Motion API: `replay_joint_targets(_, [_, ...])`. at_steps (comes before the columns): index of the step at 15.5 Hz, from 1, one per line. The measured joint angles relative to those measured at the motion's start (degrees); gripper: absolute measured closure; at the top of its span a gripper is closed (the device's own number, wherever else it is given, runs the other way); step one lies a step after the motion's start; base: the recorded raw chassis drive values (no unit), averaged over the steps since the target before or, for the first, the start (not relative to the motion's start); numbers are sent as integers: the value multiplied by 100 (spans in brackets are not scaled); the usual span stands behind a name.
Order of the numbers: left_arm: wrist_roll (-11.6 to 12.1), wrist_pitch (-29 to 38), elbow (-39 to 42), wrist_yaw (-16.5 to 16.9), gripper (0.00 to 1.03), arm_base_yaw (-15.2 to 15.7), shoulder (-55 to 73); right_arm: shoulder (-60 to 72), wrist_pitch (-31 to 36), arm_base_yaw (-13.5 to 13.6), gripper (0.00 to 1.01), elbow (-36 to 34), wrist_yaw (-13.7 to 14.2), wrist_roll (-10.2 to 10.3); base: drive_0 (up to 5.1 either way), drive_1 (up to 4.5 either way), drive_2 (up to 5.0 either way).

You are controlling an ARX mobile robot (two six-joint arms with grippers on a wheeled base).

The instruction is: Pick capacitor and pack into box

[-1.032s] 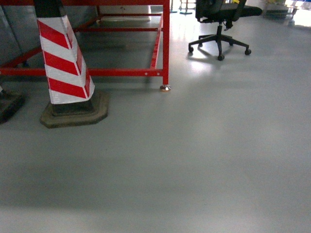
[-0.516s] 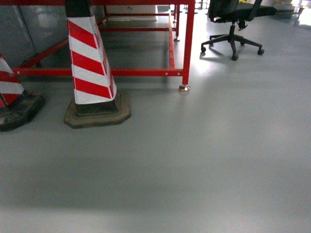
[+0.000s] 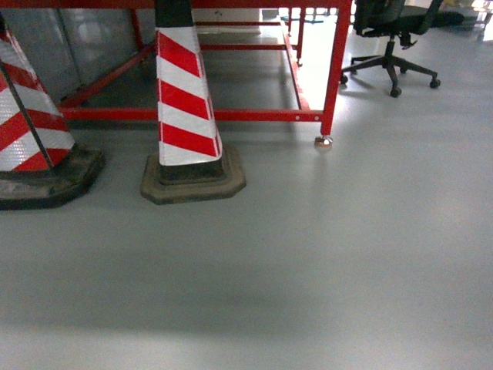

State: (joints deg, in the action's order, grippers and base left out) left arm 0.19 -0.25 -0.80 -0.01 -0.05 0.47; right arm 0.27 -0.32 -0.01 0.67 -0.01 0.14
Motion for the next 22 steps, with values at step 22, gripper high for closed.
replay_joint_targets(22, [0, -7, 0, 0, 60, 0, 0, 0, 4, 0, 3, 0, -2, 0, -228, 202, 19])
